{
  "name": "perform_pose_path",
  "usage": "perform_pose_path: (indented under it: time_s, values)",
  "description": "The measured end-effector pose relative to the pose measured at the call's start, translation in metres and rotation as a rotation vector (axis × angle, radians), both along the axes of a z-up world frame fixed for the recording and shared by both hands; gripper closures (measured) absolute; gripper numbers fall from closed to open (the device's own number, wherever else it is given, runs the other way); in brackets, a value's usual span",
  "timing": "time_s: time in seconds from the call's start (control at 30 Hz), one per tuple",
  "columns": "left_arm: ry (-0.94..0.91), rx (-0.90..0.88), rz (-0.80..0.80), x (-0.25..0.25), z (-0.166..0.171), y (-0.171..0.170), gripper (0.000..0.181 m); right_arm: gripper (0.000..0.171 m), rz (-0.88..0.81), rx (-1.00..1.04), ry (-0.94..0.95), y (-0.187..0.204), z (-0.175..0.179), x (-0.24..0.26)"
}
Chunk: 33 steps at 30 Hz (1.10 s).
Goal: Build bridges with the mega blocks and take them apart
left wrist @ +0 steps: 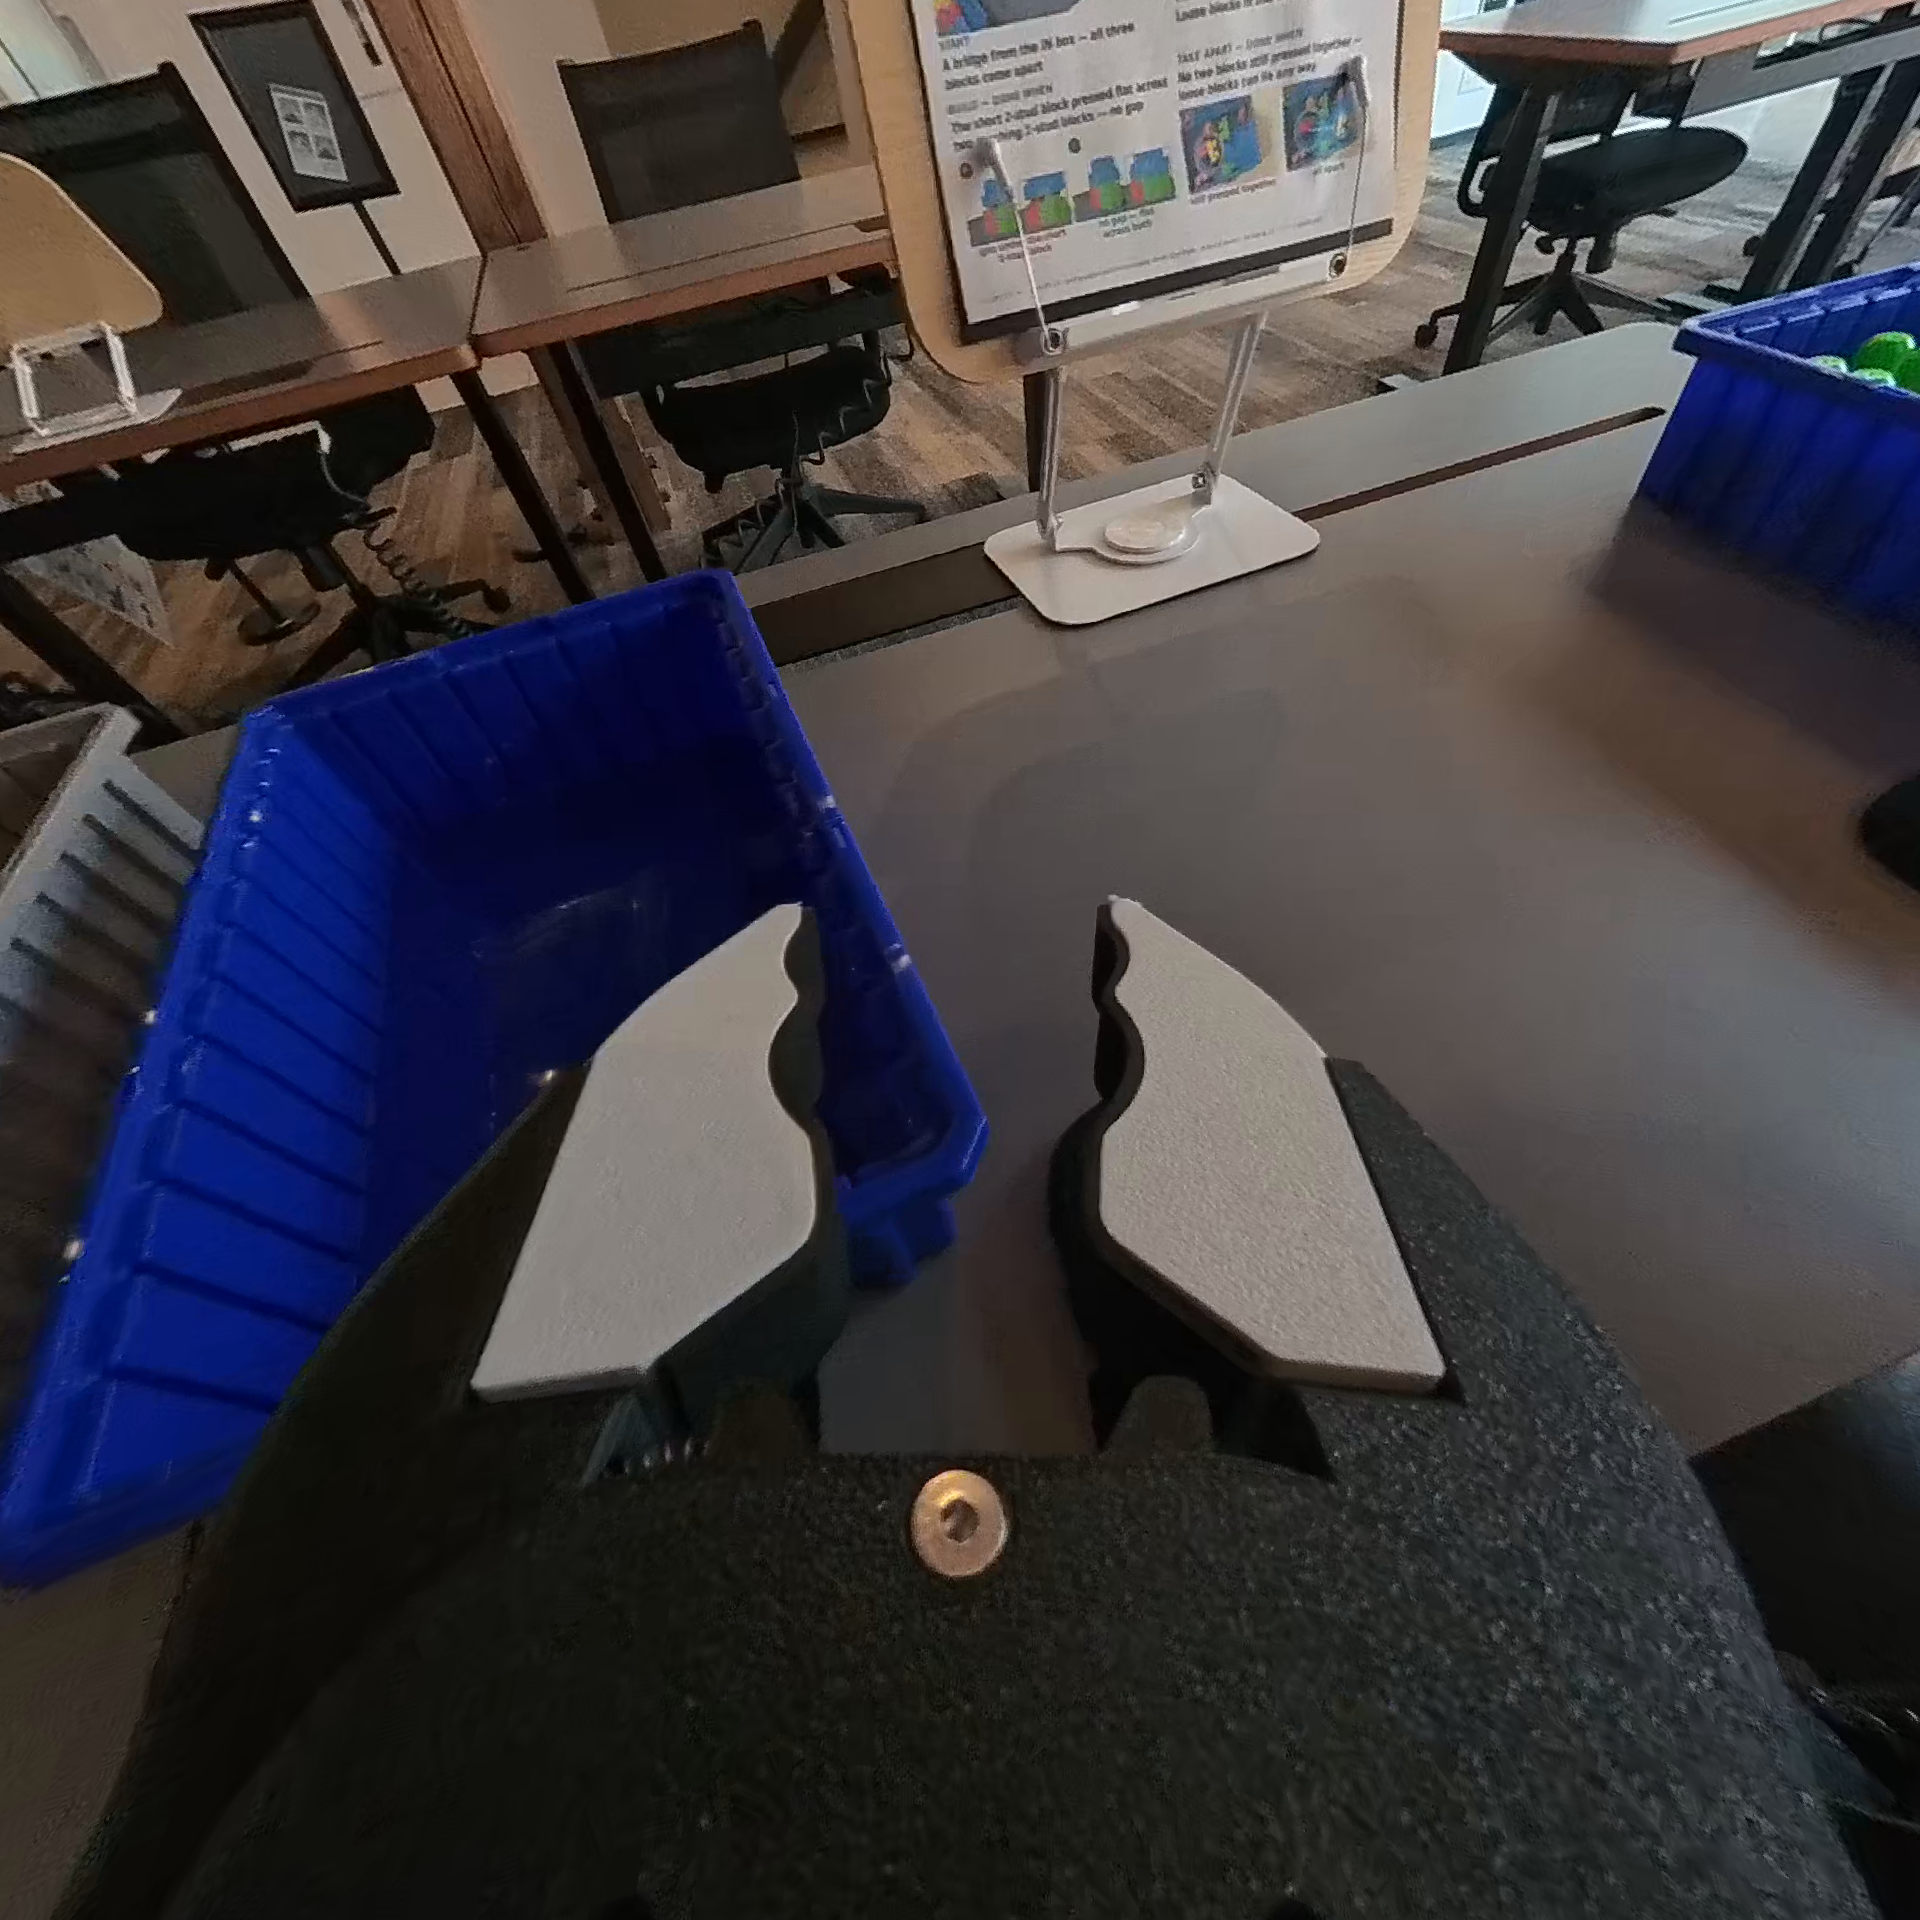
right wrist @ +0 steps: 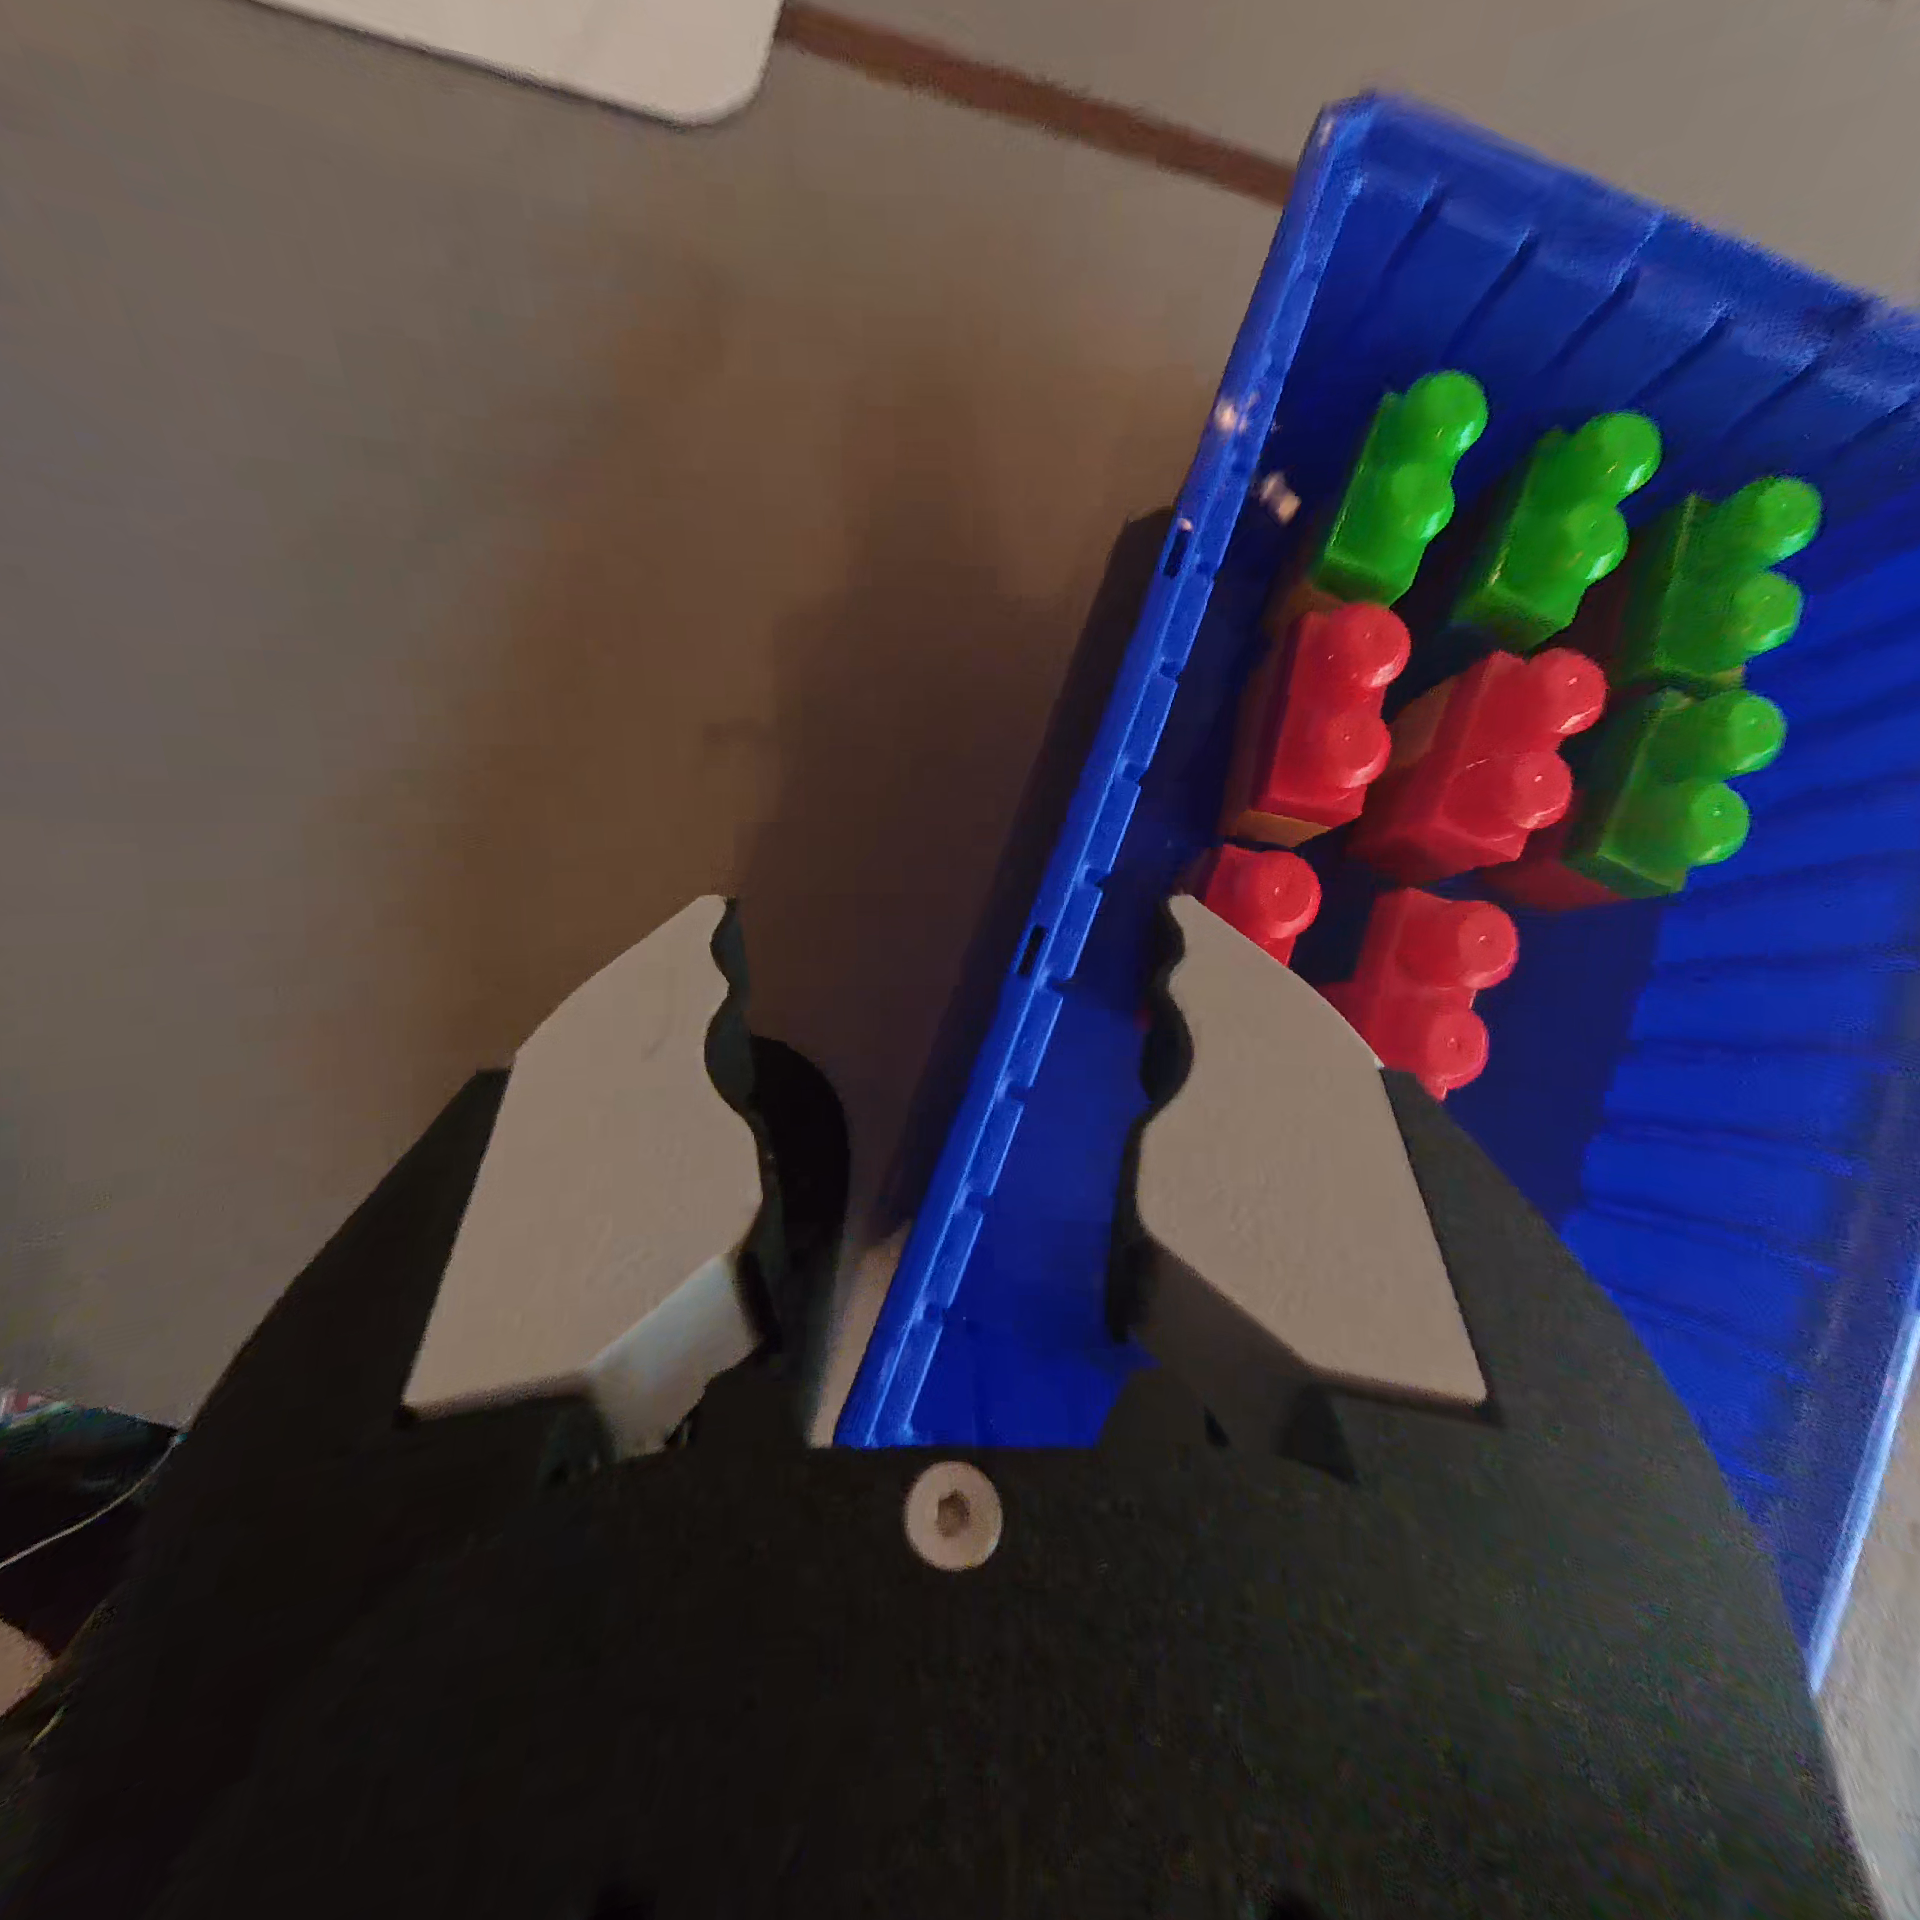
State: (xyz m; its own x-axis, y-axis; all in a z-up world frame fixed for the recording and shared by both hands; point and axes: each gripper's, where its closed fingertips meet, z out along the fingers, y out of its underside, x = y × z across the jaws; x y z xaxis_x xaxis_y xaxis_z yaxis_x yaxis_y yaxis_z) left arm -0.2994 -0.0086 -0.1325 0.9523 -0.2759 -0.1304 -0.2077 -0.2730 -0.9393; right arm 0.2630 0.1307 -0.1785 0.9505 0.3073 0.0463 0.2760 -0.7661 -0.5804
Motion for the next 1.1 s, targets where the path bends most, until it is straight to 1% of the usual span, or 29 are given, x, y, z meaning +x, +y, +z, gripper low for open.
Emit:
perform_pose_path:
  time_s: [0.07, 0.17, 0.27, 0.3, 0.37, 0.47, 0.57, 0.67, 0.7, 0.83, 0.87, 1.1]
  values:
    - [-0.005, 0.011, 0.01, -0.004, 0.003, -0.002, 0.131, 0.098, -0.013, -0.089, -0.005, 0.017, -0.015, 0.005]
    - [-0.022, 0.028, 0.004, -0.006, 0.007, -0.006, 0.132, 0.103, -0.053, -0.2, -0.031, 0.038, -0.042, 0.017]
    - [-0.025, 0.041, 0.003, -0.007, 0.011, -0.009, 0.132, 0.109, -0.093, -0.295, -0.011, 0.048, -0.068, 0.024]
    - [-0.026, 0.046, 0.003, -0.008, 0.012, -0.009, 0.132, 0.108, -0.101, -0.317, -0.011, 0.049, -0.074, 0.026]
    - [-0.029, 0.052, 0.006, -0.009, 0.013, -0.011, 0.132, 0.104, -0.112, -0.324, -0.019, 0.049, -0.077, 0.027]
    - [-0.036, 0.053, 0.009, -0.011, 0.013, -0.011, 0.132, 0.108, -0.108, -0.311, -0.02, 0.048, -0.075, 0.025]
    - [-0.039, 0.044, 0.001, -0.009, 0.011, -0.01, 0.132, 0.105, -0.099, -0.372, -0.07, 0.044, -0.083, 0.026]
    - [-0.023, 0.043, -0.004, -0.005, 0.012, -0.011, 0.132, 0.106, -0.1, -0.412, -0.111, 0.045, -0.091, 0.028]
    - [-0.019, 0.048, -0.005, -0.004, 0.013, -0.012, 0.132, 0.108, -0.099, -0.423, -0.114, 0.045, -0.094, 0.027]
    - [-0.016, 0.061, 0.0, -0.004, 0.017, -0.014, 0.132, 0.135, -0.102, -0.438, -0.139, 0.049, -0.101, 0.029]
    - [-0.017, 0.061, 0.002, -0.005, 0.017, -0.014, 0.132, 0.147, -0.108, -0.436, -0.178, 0.05, -0.102, 0.034]
    - [-0.029, 0.06, 0.002, -0.008, 0.015, -0.013, 0.132, 0.149, -0.101, -0.457, -0.226, 0.052, -0.101, 0.036]
